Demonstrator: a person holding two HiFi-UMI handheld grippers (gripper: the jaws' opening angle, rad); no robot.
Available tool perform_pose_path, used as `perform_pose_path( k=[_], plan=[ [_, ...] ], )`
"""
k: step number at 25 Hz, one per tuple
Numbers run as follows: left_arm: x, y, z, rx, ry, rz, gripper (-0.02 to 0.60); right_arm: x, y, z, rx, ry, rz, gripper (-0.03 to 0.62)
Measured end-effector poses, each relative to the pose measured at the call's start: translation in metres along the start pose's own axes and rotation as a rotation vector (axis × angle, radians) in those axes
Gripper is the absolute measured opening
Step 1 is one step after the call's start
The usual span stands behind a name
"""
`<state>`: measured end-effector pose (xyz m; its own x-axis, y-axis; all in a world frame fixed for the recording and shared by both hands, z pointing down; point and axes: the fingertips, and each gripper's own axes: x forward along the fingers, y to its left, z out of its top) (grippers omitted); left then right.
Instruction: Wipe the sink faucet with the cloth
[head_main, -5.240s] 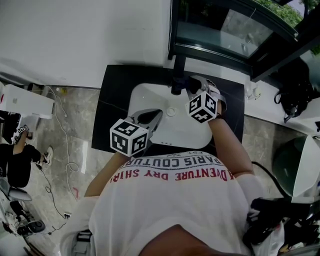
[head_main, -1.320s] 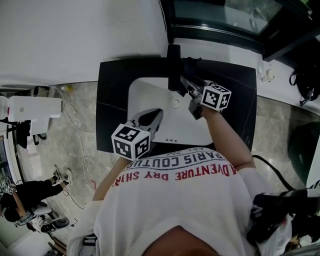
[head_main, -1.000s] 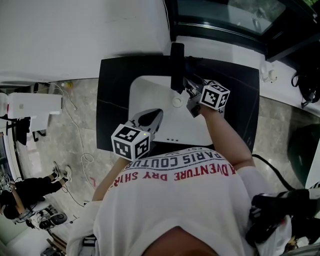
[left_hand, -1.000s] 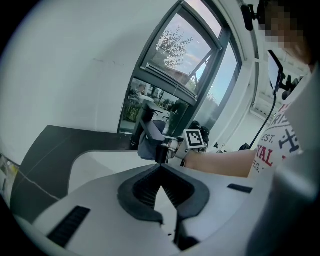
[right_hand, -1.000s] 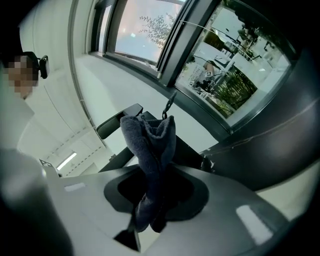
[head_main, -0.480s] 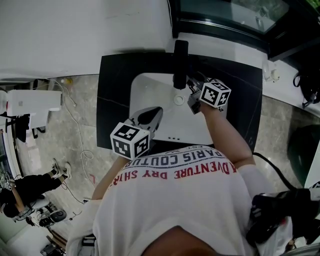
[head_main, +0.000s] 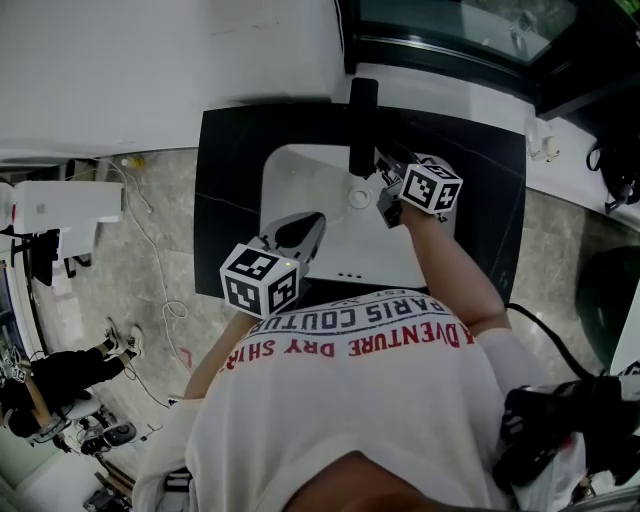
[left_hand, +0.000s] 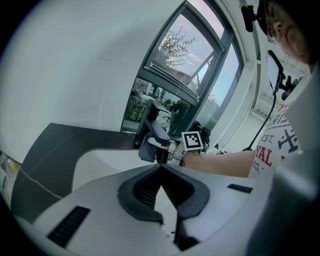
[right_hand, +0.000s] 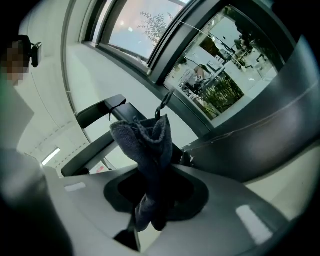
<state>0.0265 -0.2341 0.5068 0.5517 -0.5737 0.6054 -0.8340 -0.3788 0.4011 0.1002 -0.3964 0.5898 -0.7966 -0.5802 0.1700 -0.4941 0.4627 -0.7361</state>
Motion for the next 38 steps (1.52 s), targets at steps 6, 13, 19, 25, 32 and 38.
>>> perform_pose_path(
  k=[6, 13, 19, 25, 32, 38],
  plan=[
    [-0.001, 0.000, -0.001, 0.005, 0.001, -0.007, 0.000, -0.004, 0.024, 0.016, 0.087, -0.091, 0.157, 0.080],
    [-0.002, -0.001, -0.002, 0.013, 0.007, -0.016, 0.002, -0.011, 0.034, 0.023, 0.180, -0.142, 0.258, 0.080],
    [0.000, -0.004, -0.002, 0.019, 0.007, -0.033, 0.000, -0.022, 0.039, 0.016, 0.215, -0.147, 0.285, 0.080],
    [0.004, -0.008, -0.006, 0.024, 0.014, -0.055, 0.002, -0.043, 0.048, -0.003, 0.242, -0.123, 0.289, 0.080],
    [0.003, -0.012, -0.010, 0.030, 0.019, -0.069, 0.001, -0.064, 0.064, -0.027, 0.211, -0.099, 0.283, 0.080],
    [0.001, -0.013, -0.013, 0.035, 0.011, -0.082, 0.001, -0.080, 0.052, -0.020, -0.093, -0.082, 0.039, 0.080]
  ],
)
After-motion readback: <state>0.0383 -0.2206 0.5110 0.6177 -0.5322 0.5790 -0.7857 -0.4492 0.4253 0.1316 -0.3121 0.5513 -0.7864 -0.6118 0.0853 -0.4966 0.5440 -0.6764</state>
